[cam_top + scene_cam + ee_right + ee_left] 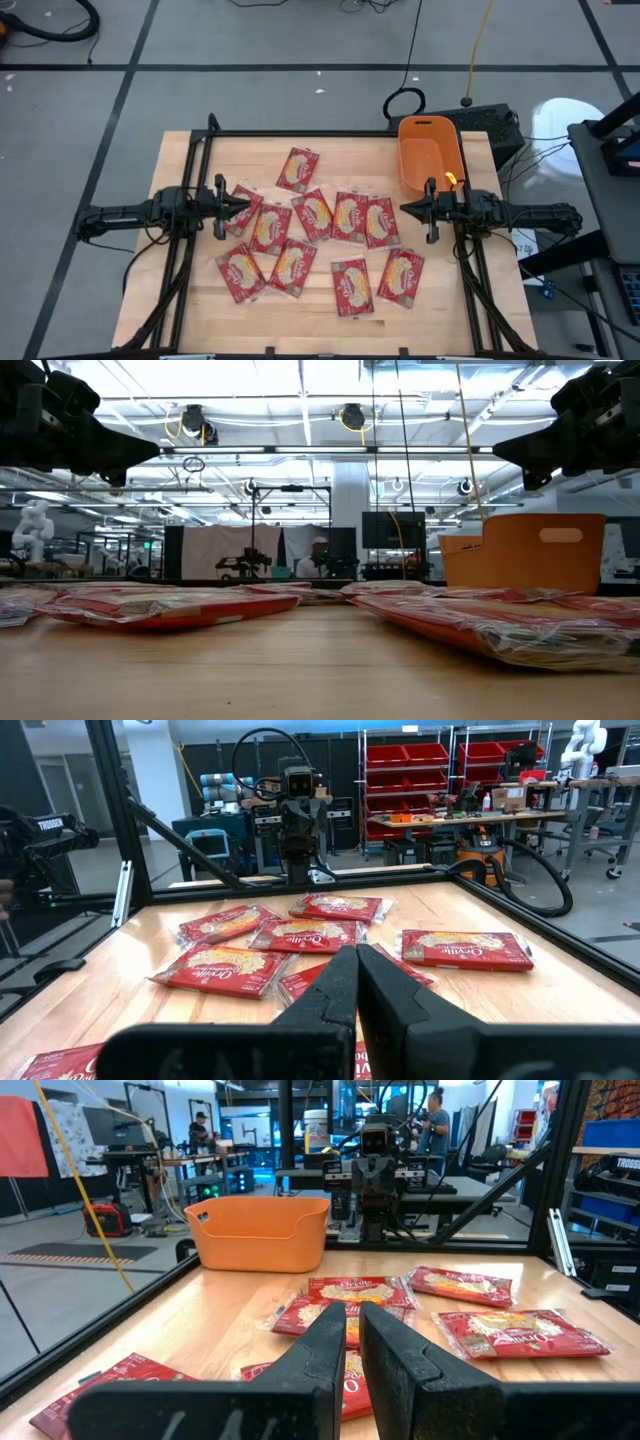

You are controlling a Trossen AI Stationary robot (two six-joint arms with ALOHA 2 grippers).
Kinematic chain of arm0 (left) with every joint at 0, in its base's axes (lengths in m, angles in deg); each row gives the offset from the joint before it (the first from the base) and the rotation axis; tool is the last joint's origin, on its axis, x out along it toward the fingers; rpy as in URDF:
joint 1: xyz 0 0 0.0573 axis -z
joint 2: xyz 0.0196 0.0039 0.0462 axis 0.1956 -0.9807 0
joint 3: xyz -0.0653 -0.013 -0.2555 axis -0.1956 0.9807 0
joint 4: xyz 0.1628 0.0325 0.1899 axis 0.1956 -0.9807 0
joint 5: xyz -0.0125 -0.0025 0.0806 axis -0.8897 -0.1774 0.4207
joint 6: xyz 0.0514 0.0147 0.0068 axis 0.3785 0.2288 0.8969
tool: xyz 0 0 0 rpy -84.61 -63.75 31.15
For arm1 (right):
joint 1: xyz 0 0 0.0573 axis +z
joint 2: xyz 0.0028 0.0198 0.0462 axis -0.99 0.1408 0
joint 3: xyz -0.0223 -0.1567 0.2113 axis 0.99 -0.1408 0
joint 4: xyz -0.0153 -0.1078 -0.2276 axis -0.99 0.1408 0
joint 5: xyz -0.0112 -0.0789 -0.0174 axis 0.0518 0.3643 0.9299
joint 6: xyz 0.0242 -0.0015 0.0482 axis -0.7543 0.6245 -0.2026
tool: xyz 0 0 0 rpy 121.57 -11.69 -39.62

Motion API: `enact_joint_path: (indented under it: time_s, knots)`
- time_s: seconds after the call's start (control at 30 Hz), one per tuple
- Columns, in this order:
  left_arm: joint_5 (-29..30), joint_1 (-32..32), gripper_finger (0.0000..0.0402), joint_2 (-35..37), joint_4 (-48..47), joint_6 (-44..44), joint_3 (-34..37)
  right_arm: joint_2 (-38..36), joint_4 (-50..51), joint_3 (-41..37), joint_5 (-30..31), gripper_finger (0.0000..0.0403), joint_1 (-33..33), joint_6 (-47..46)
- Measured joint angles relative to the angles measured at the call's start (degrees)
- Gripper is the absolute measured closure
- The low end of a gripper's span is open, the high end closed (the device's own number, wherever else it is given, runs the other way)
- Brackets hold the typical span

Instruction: Sort popcorn bags into baskets

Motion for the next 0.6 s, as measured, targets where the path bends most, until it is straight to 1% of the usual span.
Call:
enact_joint_path:
  time_s: [0.47, 0.6]
  knots:
    - [0.09, 0.00, 0.0362, 0.02, 0.01, -1.56, 0.00, -0.01, -0.14, 0.00, 0.01, 0.0403, 0.00, -0.01]
    - [3.02, 0.00, 0.0362, 0.02, 1.92, -2.66, 0.00, -0.01, -0.17, -0.01, 0.01, 0.0403, 0.00, -0.01]
